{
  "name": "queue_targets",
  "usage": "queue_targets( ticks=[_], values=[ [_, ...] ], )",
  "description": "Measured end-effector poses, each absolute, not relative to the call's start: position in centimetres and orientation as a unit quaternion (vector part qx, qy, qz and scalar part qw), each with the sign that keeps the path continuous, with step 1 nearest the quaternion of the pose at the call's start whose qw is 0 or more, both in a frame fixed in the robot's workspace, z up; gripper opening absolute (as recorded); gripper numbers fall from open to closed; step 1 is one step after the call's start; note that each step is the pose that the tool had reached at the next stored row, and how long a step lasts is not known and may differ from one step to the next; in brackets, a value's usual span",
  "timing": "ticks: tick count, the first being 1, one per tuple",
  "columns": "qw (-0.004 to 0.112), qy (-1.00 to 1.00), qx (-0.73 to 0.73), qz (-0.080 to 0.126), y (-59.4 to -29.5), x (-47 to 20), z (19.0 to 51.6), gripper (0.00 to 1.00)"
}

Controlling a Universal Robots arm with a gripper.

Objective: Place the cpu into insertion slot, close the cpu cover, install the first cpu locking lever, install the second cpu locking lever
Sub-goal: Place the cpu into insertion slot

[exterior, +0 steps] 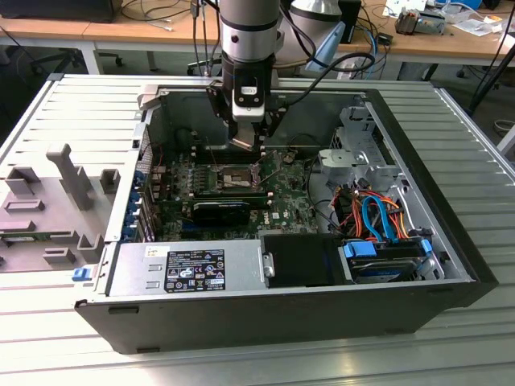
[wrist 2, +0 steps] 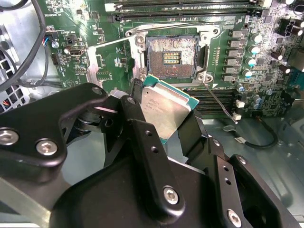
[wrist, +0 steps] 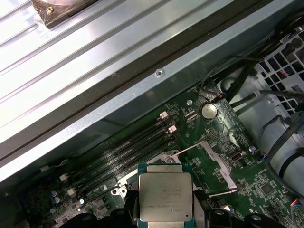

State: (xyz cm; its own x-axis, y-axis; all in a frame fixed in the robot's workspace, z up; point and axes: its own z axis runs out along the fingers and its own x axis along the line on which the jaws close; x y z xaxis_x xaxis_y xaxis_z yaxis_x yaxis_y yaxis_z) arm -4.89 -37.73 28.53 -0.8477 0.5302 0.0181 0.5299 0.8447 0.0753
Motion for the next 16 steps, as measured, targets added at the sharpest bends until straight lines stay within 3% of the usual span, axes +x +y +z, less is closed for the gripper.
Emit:
queue_targets(
  ticks=[16],
  values=[
    [0.002,0.958,0.284,0.039,-37.73,-4.89,28.48,0.54]
  ],
)
